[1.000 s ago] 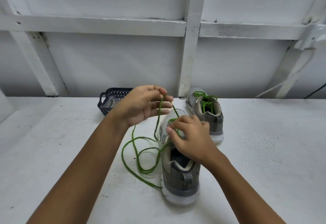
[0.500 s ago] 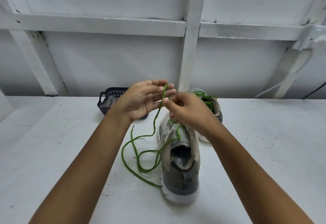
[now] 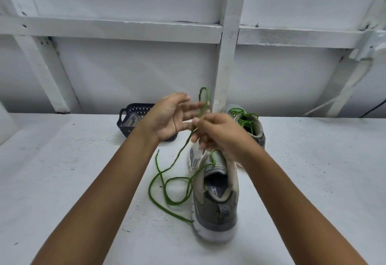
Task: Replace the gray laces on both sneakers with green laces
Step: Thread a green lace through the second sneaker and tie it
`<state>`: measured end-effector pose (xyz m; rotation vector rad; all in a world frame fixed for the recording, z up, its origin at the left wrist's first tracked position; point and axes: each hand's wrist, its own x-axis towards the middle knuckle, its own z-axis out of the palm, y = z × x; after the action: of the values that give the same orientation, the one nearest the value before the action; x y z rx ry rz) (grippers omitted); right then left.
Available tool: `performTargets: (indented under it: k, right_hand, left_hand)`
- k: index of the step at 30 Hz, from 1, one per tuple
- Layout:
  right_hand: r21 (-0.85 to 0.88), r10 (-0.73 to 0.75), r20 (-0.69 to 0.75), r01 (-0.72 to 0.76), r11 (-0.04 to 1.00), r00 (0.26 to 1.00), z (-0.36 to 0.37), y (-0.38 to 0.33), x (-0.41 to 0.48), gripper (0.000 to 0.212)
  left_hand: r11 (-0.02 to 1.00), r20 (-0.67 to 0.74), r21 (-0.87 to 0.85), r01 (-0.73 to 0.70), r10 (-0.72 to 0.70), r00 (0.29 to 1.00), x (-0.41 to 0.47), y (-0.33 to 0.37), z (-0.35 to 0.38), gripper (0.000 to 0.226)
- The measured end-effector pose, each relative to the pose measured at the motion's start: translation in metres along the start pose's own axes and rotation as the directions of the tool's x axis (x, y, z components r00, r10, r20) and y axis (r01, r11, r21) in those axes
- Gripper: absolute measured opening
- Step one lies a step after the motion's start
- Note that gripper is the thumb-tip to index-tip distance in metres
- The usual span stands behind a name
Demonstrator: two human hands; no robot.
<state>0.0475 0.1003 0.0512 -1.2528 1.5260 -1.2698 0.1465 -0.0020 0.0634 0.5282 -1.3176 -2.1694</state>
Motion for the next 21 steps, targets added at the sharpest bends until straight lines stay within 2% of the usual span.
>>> performTargets:
  k: [2,5,8,11,13,15,17,19,21]
  right_hand:
    - [0.225,0.021,-0.057,-0.007,0.974,0.998,-0.014,-0.009,0.004,0.021]
    - [0.389,0.059,-0.172,0.013,0.921,0.983,-0.035,-0.022,0.015,0.024]
    - [0.524,0.124,-0.318,0.065,0.849,0.94,-0.053,-0.028,0.026,0.024]
    - [0.595,0.174,-0.437,0.139,0.792,0.883,-0.067,-0.025,0.036,0.024]
    - [0.582,0.219,-0.411,0.07,0.81,0.885,-0.066,-0.016,0.042,0.026]
    - [0.507,0.282,-0.278,-0.109,0.855,0.918,-0.055,-0.005,0.043,0.032]
    - [0.344,0.317,-0.128,-0.258,0.903,0.94,-0.041,0.007,0.041,0.037]
    - [0.187,0.27,-0.059,-0.255,0.949,0.961,-0.029,0.015,0.037,0.032]
    - [0.138,0.182,-0.064,-0.172,0.975,0.981,-0.022,0.017,0.036,0.023]
  left_hand:
    - [0.991,0.02,0.109,0.079,-0.082,0.996,-0.001,-0.01,-0.006,0.021]
    - [0.965,0.104,0.219,0.146,-0.172,0.98,-0.006,-0.025,-0.013,0.029]
    - [0.961,0.166,0.253,0.11,-0.155,0.974,-0.011,-0.033,-0.021,0.028]
    - [0.957,0.167,0.283,0.071,-0.122,0.978,-0.012,-0.036,-0.028,0.021]
    - [0.959,0.135,0.277,0.051,-0.091,0.987,-0.011,-0.036,-0.029,0.018]
    - [0.963,0.097,0.267,0.029,-0.057,0.994,-0.007,-0.034,-0.027,0.021]
    - [0.96,0.081,0.279,0.008,-0.032,0.996,-0.003,-0.032,-0.023,0.023]
    - [0.955,0.083,0.297,0.004,-0.03,0.996,0.0,-0.032,-0.02,0.024]
    - [0.947,0.09,0.322,0.009,-0.04,0.995,0.001,-0.033,-0.018,0.024]
